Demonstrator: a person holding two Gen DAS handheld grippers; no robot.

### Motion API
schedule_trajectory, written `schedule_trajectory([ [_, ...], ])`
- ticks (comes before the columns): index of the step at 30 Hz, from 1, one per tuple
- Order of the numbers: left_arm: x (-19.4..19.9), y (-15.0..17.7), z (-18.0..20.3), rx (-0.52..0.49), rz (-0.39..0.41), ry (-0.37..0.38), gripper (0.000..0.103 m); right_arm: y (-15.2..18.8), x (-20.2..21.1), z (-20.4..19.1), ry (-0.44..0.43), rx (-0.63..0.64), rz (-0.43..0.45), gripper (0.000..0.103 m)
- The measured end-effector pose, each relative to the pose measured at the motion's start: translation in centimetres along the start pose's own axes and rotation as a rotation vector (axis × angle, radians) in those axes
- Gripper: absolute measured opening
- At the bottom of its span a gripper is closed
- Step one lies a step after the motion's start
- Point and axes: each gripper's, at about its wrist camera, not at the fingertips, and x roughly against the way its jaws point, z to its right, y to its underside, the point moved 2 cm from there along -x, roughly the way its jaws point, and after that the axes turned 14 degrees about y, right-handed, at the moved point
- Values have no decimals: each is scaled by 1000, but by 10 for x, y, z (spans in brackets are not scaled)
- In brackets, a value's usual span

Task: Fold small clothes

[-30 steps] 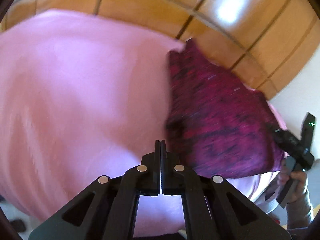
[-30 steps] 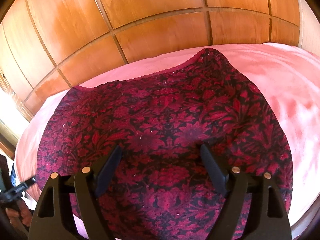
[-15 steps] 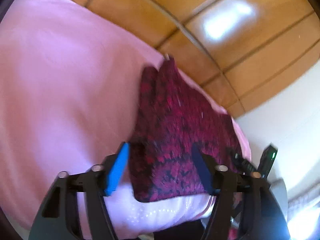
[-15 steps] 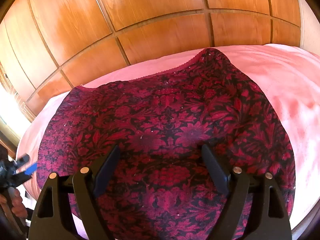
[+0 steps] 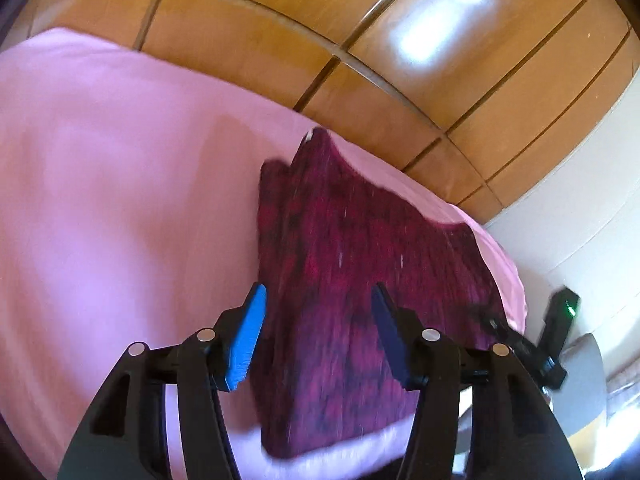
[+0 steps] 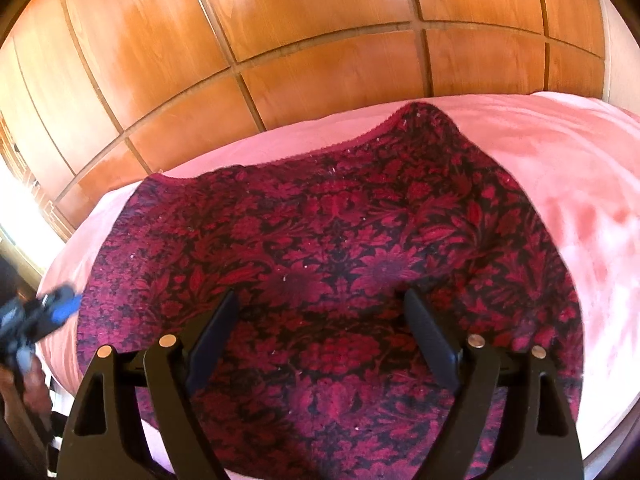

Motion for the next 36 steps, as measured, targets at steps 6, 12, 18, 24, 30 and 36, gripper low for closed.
schedule_trajectory([
  [6, -45, -47, -2, -7, -29, -93, 38, -11, 15, 14, 68, 6, 42, 85],
  [12, -85, -68, -26, 0, -67, -285, 18, -32, -13, 40, 156, -26, -20, 80],
  [18, -102, -78, -30, -36, -71, -401, 34, -28, -40, 50, 188, -16, -44, 80],
  [24, -74, -66, 19, -184, 10, -481, 43, -27, -25, 53, 137, -27, -22, 84],
  [30, -52, -31, 68, -312, 41, -406, 58, -28, 6, 69, 56, -96, 25, 91],
  [36, -68, -1, 97, -357, -2, -350, 58, -11, 11, 97, 34, -174, -30, 94],
])
